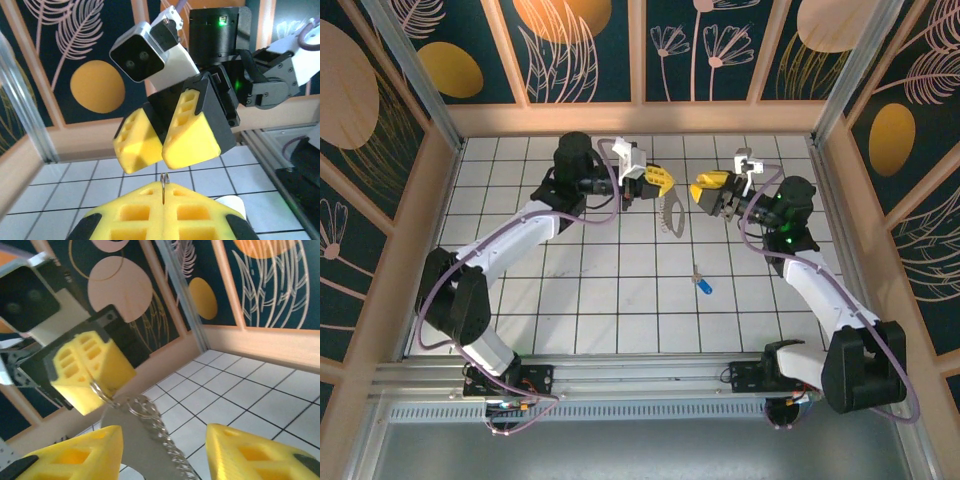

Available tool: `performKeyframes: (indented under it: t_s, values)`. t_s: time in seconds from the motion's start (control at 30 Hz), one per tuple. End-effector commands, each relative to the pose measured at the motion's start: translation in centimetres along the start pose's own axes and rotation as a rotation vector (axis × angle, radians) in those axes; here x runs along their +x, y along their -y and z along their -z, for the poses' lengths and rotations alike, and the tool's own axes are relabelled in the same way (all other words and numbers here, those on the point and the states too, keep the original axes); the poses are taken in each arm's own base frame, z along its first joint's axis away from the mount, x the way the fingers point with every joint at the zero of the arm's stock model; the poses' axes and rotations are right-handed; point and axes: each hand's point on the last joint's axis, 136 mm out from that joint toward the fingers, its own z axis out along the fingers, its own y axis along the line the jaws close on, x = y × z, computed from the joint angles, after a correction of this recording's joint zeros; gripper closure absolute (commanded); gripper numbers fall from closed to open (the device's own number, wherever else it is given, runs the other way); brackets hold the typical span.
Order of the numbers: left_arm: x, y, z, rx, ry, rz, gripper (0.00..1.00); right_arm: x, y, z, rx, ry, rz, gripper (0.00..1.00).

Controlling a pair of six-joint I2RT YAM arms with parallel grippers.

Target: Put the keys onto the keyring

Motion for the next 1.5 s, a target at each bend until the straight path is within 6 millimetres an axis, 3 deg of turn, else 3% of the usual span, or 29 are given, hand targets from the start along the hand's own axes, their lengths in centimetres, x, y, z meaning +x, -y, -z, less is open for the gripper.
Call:
performKeyframes:
  t_s: [0.0,0.67,0.8,1.03,1.2,1.27,1.47]
  values:
    - [-1.0,1.0,-0.5,0.089,0.010,0.053,1.00,-1.9,-2.7,-0.2,-0.128,0.017,0.129,0.55]
    - [-1.6,1.1,-0.7,0.132,0.027,0.096,1.00,-1.7,-4.2,-2.7,-0.233,-0.019,0.144,0.65]
    - [-1.6,1.1,-0.7,0.134,0.027,0.096,1.00,-1.3,-4.3,-2.9,-0.241,-0.032,0.143,0.73]
    - [-1.7,1.2,-0.7,0.136,0.029,0.093,1.00,-0.9,-4.4,-2.9,-0.247,-0.047,0.142,0.97]
    - [-1.8,1.3,-0.6,0.136,0.030,0.088,1.00,-0.4,-4.2,-2.9,-0.239,-0.062,0.134,0.94]
    - [-1.9,1.3,-0.6,0.135,0.031,0.086,1.00,-0.3,-4.1,-2.9,-0.236,-0.064,0.137,1.00]
    - [-1.8,1.2,-0.7,0.135,0.030,0.087,1.00,-0.2,-3.9,-2.8,-0.223,-0.057,0.139,1.00]
